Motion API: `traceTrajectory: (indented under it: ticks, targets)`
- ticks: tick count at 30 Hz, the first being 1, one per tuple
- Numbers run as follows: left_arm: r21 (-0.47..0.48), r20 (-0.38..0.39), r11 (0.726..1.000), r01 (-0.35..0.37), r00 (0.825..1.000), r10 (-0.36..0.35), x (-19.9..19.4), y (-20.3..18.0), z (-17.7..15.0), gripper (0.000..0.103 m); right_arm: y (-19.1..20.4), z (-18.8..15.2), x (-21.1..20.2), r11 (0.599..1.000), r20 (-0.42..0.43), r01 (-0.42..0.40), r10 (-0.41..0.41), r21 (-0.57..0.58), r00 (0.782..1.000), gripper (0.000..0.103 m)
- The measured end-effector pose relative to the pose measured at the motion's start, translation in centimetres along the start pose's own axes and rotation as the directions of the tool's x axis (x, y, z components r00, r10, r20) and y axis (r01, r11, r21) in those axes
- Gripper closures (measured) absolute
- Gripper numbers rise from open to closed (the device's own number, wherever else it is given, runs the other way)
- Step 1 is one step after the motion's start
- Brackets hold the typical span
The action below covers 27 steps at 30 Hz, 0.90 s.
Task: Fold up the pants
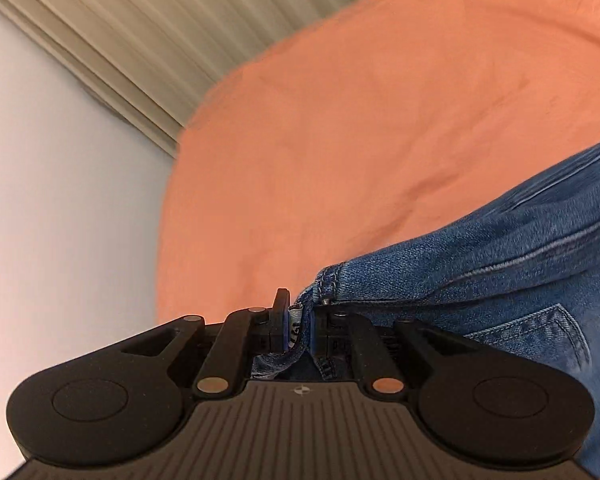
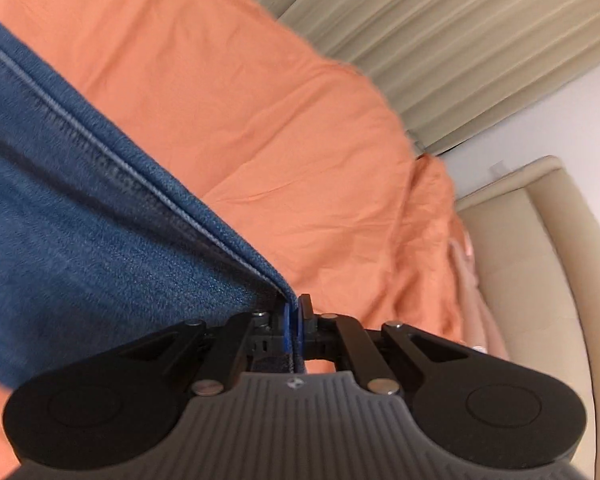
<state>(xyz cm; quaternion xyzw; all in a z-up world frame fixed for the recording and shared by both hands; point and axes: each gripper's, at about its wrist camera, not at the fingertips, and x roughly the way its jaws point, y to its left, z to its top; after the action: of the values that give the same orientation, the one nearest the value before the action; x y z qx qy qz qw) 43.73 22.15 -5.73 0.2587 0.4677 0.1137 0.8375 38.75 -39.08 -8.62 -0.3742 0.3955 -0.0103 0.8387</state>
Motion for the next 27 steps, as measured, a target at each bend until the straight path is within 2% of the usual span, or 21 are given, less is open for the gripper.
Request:
traceTrajectory:
  ticks: [7, 13, 16, 20, 22, 25, 26, 27]
  targets:
    - [-0.002, -0.1, 0.998, 0.065, 0.993, -0.065, 7.7, -1.3, 1.1, 0.092, 4.0, 2.3, 9.6, 0.997, -0.122, -0.049, 0.041, -0.065, 0.992, 0.103]
    - [0.02, -0.112, 0.996, 0.081, 0.991, -0.079, 9.4, -1.6, 0.0, 0.088, 6.4, 1.5, 13.6, 0.993, -0.171, -0.088, 0.075, -0.072, 0.982, 0.103]
    - [-0.023, -0.101, 0.996, 0.081, 0.991, -0.083, 8.8, -1.2, -0.4, 0.083, 6.1, 1.6, 14.4, 0.994, -0.169, -0.088, 0.077, -0.06, 0.983, 0.103]
    - [-0.109, -0.055, 0.989, 0.104, 0.992, -0.111, 6.8, 0.7, -0.6, 0.087, 5.2, 1.7, 12.5, 0.998, -0.133, -0.065, 0.063, -0.014, 0.989, 0.103]
    - [-0.114, -0.021, 0.99, 0.087, 0.996, -0.09, 5.8, 0.6, -0.5, 0.089, 4.2, 1.7, 11.9, 0.998, -0.126, -0.061, 0.062, 0.014, 0.99, 0.103]
    - [-0.134, -0.034, 0.989, 0.067, 0.997, -0.072, 6.0, 0.3, -0.5, 0.089, 4.3, 1.9, 12.0, 0.999, -0.148, -0.042, 0.045, 0.018, 0.988, 0.103]
    - [-0.131, -0.035, 0.99, 0.055, 0.998, -0.06, 6.1, -0.1, -0.6, 0.088, 4.6, 2.0, 12.1, 0.999, -0.155, -0.037, 0.039, 0.015, 0.987, 0.103]
    - [-0.122, -0.034, 0.991, 0.046, 0.998, -0.05, 6.1, -0.5, -0.4, 0.083, 4.9, 2.1, 12.4, 0.999, -0.163, -0.033, 0.035, 0.012, 0.986, 0.103]
